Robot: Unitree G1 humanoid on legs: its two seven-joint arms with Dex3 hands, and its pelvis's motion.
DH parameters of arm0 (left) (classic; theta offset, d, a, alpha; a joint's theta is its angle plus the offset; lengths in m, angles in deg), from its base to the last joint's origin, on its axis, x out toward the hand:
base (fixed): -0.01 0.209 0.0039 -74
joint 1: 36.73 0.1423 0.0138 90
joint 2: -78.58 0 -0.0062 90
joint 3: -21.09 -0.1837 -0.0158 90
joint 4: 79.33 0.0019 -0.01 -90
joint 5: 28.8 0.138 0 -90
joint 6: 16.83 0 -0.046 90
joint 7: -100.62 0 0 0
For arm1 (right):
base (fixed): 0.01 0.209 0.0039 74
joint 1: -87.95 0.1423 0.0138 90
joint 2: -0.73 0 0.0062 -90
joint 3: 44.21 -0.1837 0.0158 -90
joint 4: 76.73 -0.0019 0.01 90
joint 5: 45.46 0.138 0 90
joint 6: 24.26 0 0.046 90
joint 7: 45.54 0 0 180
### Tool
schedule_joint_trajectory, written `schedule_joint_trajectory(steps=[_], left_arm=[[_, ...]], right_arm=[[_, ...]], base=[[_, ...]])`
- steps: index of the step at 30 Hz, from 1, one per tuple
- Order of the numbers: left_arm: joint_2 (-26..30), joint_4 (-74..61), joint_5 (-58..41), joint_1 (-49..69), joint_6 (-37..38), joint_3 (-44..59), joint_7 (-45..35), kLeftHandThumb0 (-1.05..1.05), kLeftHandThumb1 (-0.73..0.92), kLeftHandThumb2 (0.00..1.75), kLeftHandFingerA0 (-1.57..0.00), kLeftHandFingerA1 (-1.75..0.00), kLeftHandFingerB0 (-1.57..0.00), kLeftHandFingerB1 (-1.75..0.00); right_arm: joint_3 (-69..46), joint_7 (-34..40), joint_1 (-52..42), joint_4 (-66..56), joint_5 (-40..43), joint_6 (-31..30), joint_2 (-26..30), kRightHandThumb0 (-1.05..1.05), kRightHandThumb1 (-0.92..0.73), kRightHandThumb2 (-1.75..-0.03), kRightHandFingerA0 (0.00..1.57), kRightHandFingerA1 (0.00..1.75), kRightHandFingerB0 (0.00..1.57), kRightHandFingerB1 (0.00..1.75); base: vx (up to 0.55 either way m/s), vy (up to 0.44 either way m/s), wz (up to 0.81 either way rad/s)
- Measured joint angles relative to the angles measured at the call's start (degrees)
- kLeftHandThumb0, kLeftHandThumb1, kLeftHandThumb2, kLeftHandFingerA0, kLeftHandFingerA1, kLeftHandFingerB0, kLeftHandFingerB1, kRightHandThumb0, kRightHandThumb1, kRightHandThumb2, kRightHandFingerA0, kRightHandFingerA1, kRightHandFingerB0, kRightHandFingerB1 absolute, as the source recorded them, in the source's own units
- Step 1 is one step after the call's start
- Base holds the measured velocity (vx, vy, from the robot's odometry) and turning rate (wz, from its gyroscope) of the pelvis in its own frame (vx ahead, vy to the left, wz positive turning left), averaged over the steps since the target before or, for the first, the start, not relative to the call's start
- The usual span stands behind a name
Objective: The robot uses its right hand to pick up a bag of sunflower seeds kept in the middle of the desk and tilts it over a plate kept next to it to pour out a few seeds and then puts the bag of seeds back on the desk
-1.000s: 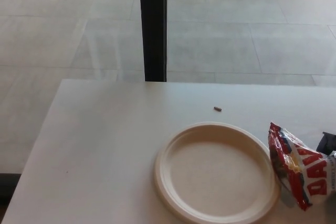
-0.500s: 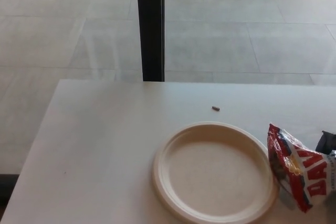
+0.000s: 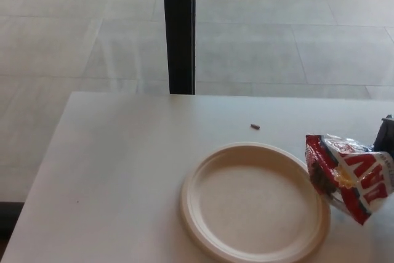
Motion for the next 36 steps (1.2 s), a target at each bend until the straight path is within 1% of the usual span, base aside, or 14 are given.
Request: schedule_joint_trajectory(steps=[2, 6, 7, 10, 11, 12, 15, 16, 23, 24, 25, 31, 33, 36], left_arm=[[0.09, 0.0, 0.04, 0.03, 0.01, -0.1, 0.0, -0.57, 0.61, 0.59, -0.51, -0.58, -0.54, -0.43], [0.27, -0.02, 0.06, 0.09, 0.0, -0.14, 0.0, -0.55, 0.59, 0.58, -0.53, -0.59, -0.56, -0.43], [0.29, -0.01, 0.04, 0.09, 0.0, -0.07, 0.0, -0.54, 0.59, 0.58, -0.53, -0.59, -0.57, -0.44], [0.32, 0.05, 0.02, 0.14, 0.0, 0.02, 0.04, -0.6, 0.47, 0.92, -0.45, -0.64, -0.54, -0.6], [0.32, 0.14, 0.03, 0.18, -0.01, 0.02, 0.04, -0.59, 0.6, 0.58, -0.52, -0.59, -0.58, -0.45], [0.33, 0.2, 0.05, 0.22, 0.0, 0.0, 0.05, -0.6, 0.49, 0.94, -0.47, -0.66, -0.51, -0.59], [0.39, 0.36, 0.07, 0.52, -0.01, -0.1, 0.05, -0.55, 0.58, 0.58, -0.5, -0.59, -0.62, -0.48], [0.42, 0.37, 0.05, 0.7, -0.01, -0.01, 0.03, -0.55, 0.59, 0.58, -0.49, -0.57, -0.6, -0.46], [0.66, 0.36, 0.12, 1.81, 0.01, -0.31, -0.36, -0.6, 0.63, 0.59, -0.51, -0.57, -0.56, -0.45], [0.68, 0.35, 0.15, 2.01, 0.01, -0.44, -0.37, -0.59, 0.64, 0.59, -0.51, -0.56, -0.55, -0.44], [0.69, 0.34, 0.17, 2.2, 0.02, -0.56, -0.39, -0.61, 0.65, 0.6, -0.49, -0.55, -0.54, -0.44], [0.98, 0.22, 0.33, 2.88, 0.04, -1.29, -0.87, -0.61, 0.64, 0.6, -0.49, -0.61, -0.55, -0.46], [1.12, 0.22, 0.33, 2.88, 0.04, -1.33, -0.96, -0.59, 0.61, 0.6, -0.47, -0.6, -0.59, -0.48], [1.27, 0.21, 0.33, 2.88, 0.03, -1.38, -1.05, -0.6, 0.65, 0.6, -0.46, -0.57, -0.51, -0.43]], right_arm=[[-0.08, 0.34, 1.02, -0.1, -0.39, -0.09, 0.14, -0.19, -0.5, -0.8, 0.89, 1.75, 0.81, 1.11], [-0.52, 0.23, 2.74, -1.2, -0.78, -0.87, 0.27, -0.2, -0.48, -0.84, 0.88, 1.75, 0.76, 1.4], [-0.57, 0.21, 2.87, -1.49, -0.86, -1.02, 0.27, -0.22, -0.48, -0.77, 0.89, 1.75, 0.81, 1.14], [-0.53, 0.13, 3.04, -2.39, -1.27, -1.24, 0.25, -0.22, -0.45, -0.79, 0.86, 1.75, 0.7, 1.62], [-0.47, 0.14, 3.22, -2.39, -1.43, -1.19, 0.24, -0.22, -0.48, -0.76, 0.85, 1.75, 0.71, 1.61], [-0.43, 0.13, 3.37, -2.44, -1.53, -1.19, 0.24, -0.19, -0.49, -0.81, 0.86, 1.75, 0.69, 1.66], [-0.38, -0.02, 3.63, -3.66, -1.83, -1.63, 0.08, -0.19, -0.55, -0.85, 1.1, 1.75, 0.74, 1.48], [-0.34, -0.16, 3.63, -4.28, -1.93, -1.87, -0.07, -0.24, -0.54, -0.77, 0.85, 1.75, 0.68, 1.61], [-0.18, -2.43, 2.07, -10.14, -2.08, -3.82, -1.6, -0.26, -0.42, -1.0, 0.88, 1.75, 0.69, 1.72], [-0.08, -2.72, 1.68, -10.77, -2.08, -3.93, -2.05, -0.26, -0.44, -0.98, 0.87, 1.75, 0.68, 1.69], [0.07, -2.95, 1.38, -11.23, -2.12, -4.05, -2.5, -0.26, -0.5, -0.9, 0.87, 1.75, 0.76, 1.21], [0.51, -4.81, 0.91, -14.1, -2.68, -6.14, -4.61, -0.23, -0.49, -0.88, 0.85, 1.75, 0.74, 1.49], [0.54, -5.16, 0.92, -14.35, -2.93, -6.89, -5.21, -0.26, -0.59, -0.84, 0.85, 1.73, 0.81, 1.07], [0.76, -5.99, 1.01, -14.71, -3.55, -8.04, -5.51, -0.24, -0.56, -0.89, 0.87, 1.75, 0.8, 1.17]], base=[[0.0, 0.0, 0.0], [0.0, 0.0, 0.0], [0.0, 0.0, 0.0], [0.0, 0.0, 0.0], [0.0, 0.0, 0.0], [0.0, 0.0, 0.0], [0.0, 0.0, 0.0], [0.0, 0.0, 0.0], [0.0, 0.0, 0.0], [0.0, 0.0, 0.0], [0.0, 0.0, 0.0], [0.0, 0.0, 0.0], [0.0, 0.0, 0.0], [0.0, 0.0, 0.0]])
